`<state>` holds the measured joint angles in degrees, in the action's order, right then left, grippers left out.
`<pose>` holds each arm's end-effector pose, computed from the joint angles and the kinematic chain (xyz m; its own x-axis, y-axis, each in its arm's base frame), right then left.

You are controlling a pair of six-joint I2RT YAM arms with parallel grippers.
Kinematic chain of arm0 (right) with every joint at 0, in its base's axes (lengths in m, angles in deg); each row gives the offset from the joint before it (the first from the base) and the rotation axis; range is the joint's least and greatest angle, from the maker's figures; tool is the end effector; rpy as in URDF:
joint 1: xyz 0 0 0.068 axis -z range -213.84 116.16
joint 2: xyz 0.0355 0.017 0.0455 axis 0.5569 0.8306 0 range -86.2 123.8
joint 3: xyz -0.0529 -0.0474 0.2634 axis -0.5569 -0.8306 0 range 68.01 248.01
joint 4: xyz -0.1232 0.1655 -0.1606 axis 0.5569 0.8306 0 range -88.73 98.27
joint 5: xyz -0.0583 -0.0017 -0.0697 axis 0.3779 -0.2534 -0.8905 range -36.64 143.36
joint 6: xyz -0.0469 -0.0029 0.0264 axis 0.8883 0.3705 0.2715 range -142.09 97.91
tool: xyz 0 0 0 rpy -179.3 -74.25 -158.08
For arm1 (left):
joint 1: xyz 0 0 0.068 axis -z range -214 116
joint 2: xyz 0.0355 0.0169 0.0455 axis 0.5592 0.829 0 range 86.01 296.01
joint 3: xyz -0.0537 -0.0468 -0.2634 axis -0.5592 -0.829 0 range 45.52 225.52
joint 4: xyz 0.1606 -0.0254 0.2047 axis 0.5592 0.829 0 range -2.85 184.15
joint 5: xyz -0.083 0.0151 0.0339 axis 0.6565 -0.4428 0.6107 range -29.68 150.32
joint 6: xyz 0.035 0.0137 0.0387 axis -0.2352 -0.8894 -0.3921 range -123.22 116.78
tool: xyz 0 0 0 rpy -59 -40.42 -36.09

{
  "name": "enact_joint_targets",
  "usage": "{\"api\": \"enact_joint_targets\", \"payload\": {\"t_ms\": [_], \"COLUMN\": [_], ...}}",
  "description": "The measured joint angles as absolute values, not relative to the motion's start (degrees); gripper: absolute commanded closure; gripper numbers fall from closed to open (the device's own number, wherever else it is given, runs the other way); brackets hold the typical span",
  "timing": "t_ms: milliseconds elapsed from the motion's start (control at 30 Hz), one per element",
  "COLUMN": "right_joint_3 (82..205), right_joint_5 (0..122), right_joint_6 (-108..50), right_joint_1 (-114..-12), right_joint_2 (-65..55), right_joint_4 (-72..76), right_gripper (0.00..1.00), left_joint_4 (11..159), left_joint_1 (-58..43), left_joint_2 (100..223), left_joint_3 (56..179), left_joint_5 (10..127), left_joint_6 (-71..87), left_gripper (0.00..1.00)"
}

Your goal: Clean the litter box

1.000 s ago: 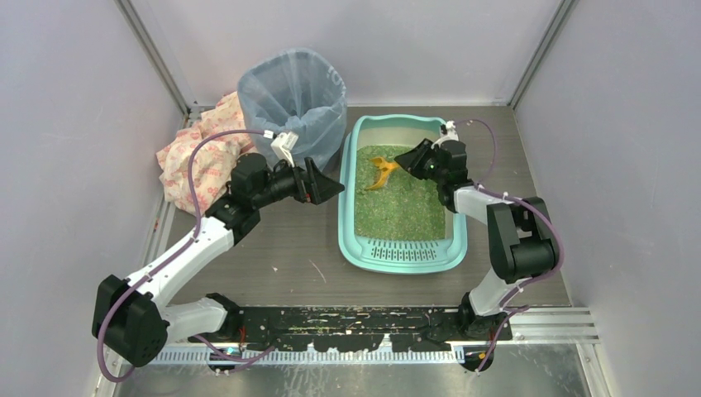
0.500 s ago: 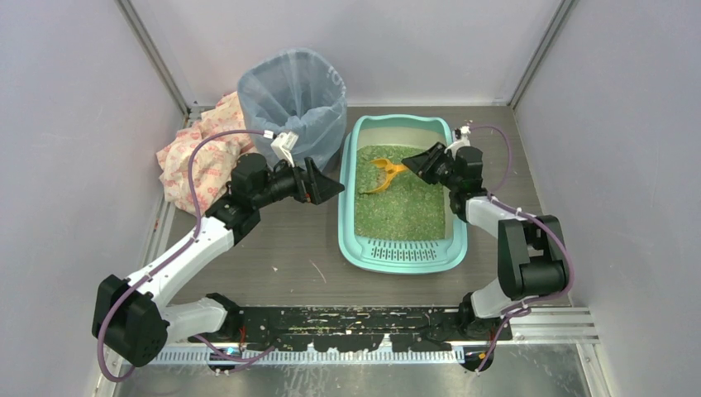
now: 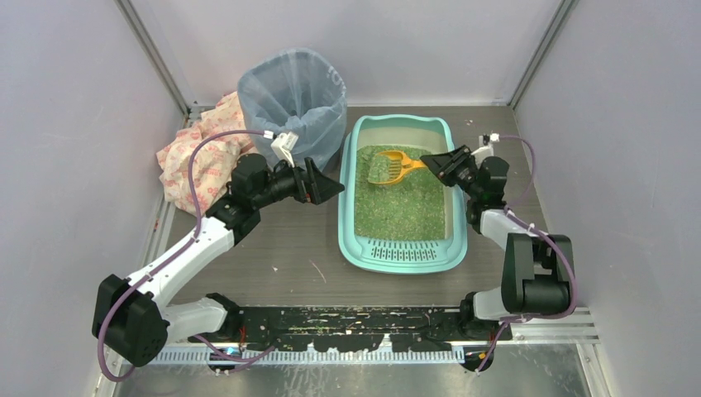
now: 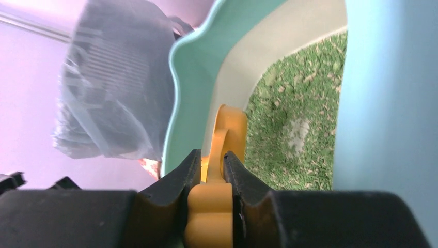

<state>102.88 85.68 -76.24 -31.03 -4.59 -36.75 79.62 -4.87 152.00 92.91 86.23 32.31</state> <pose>0.2964 0.0045 0.2215 -0.4830 0.7094 -0.5133 -0.1621 0.5036 0.8486 0.2264 -0.1441 0.3130 -0.6086 -0.2592 -0.7499 0.5638 0.5238 -0.6386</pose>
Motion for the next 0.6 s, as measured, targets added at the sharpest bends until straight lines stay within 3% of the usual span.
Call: {"api": "enact_joint_targets", "payload": {"t_ms": [433,600], "right_joint_3": [99.34,97.81], "right_joint_5": [91.36,93.08], "right_joint_6": [-85.45,-91.89], "right_joint_1": [-22.93,-21.24], "right_joint_2": [-10.1,-7.24], "right_joint_4": [-47.05,-56.66], "right_gripper": [0.99,0.99], "left_joint_4": [78.7,78.29], "left_joint_1": [-4.9,-4.9], "left_joint_2": [152.05,152.18], "left_joint_3": [92.21,92.19], "left_joint_5": [85.38,85.32], "left_joint_6": [32.57,32.59], "left_gripper": [0.1,0.11]}}
